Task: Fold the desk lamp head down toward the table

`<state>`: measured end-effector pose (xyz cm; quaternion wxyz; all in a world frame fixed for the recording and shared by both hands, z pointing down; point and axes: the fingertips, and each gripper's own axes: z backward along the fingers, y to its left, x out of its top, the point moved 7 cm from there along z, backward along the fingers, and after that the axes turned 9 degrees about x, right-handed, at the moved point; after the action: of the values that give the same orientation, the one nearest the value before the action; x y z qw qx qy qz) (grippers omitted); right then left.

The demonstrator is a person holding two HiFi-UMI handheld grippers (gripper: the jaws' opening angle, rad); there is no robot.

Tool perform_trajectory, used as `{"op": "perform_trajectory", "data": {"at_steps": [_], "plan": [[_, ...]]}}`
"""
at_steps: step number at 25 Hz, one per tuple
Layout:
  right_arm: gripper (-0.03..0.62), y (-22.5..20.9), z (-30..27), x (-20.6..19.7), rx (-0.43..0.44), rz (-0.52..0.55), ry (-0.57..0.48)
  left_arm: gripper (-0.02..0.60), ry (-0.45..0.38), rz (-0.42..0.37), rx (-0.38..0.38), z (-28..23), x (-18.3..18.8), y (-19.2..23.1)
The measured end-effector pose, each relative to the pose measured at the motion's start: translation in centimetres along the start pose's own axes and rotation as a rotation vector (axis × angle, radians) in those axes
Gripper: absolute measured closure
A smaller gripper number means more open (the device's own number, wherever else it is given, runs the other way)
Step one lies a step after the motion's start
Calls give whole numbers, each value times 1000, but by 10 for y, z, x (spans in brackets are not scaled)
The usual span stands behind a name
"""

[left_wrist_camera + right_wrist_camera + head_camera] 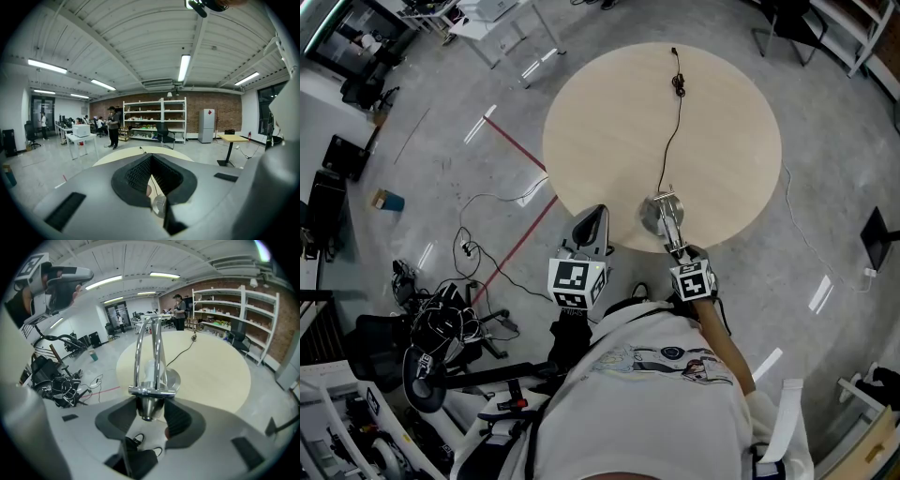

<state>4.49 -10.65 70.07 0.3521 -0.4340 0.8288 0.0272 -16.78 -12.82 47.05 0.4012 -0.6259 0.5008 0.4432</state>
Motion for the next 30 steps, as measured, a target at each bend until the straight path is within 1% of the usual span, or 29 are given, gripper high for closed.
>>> {"op": "perform_trajectory", "data": {"at_steps": [5,8,12,17,20,24,26,28,30], "plan": [[407,-1,-1,-1,0,0,2,581,1,1,6,2,0,2],[407,0,-3,2,-5,5,-15,581,0,3,10,4,-2,5],[407,-1,-7,-3,-8,-15,-3,581,-1,2,14,5,-4,8],[407,-5,-9,-4,-4,-2,-6,581,-2,1,15,2,-5,8],[407,-2,-5,-8,-3,35,-9,581,-12,5,10,4,-3,9],[407,2,17,-3,-11,41,-83,581,-28,11,1,3,2,10],[407,1,29,-5,-19,40,-100,581,-31,14,-2,2,3,10],[407,-2,40,-6,-40,49,-118,581,-34,17,-6,-1,3,9],[410,-6,54,0,-77,63,-160,581,-38,19,-12,-3,5,7]]}}
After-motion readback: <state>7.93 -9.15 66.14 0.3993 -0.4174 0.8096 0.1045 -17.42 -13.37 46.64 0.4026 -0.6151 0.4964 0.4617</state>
